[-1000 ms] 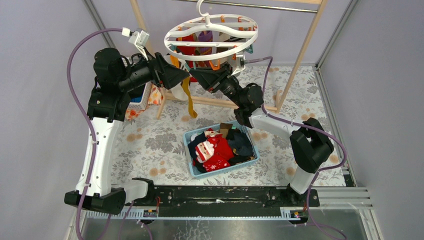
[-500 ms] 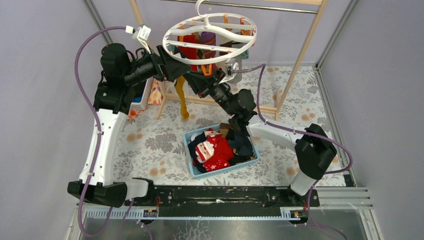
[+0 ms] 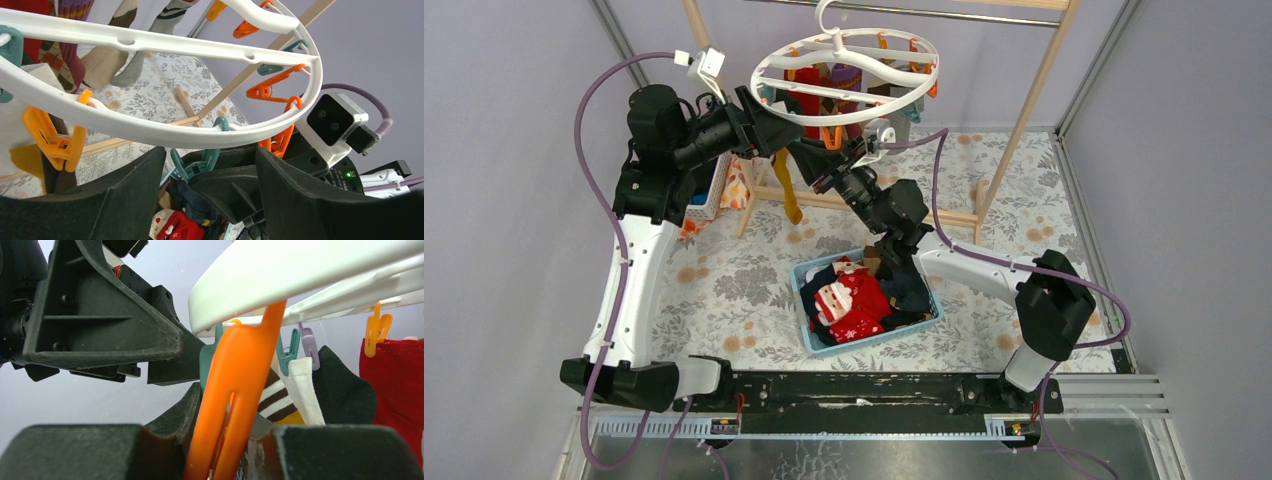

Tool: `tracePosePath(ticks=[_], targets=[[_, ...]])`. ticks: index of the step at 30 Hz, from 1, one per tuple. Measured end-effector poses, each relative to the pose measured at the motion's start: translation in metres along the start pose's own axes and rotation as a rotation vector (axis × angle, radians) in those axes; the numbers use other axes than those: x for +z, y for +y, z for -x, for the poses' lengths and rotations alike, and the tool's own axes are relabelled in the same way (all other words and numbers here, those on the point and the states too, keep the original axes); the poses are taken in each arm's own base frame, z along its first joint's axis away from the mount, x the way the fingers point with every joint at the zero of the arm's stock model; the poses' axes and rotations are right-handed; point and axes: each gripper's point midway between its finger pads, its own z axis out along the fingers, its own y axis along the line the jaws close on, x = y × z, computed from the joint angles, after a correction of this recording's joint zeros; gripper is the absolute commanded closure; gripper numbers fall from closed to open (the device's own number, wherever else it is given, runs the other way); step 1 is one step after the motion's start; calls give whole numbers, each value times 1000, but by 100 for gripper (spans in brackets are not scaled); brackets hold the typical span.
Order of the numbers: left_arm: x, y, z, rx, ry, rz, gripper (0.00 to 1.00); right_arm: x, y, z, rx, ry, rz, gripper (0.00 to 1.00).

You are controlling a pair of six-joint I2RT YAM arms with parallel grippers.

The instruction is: Clip the socks to the hanger

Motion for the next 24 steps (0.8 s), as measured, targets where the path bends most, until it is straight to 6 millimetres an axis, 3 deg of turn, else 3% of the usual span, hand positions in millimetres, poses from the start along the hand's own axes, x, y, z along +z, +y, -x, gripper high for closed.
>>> tracePosePath(ticks=[4, 13, 18, 21, 24], targets=[[1, 3, -2, -6, 1, 7, 37, 1, 0, 0, -5, 0, -4, 92], [4, 12, -12, -38, 20, 21, 39, 3, 4, 1, -9, 4, 0, 92], [6, 13, -9, -31, 11, 21, 46, 2, 5, -1, -12, 9, 2, 92], [8, 15, -8, -32, 10, 25, 57, 2, 5, -1, -15, 10, 2, 88], [10, 16, -8, -33, 12, 22, 77, 2, 3, -3, -19, 18, -8, 69]])
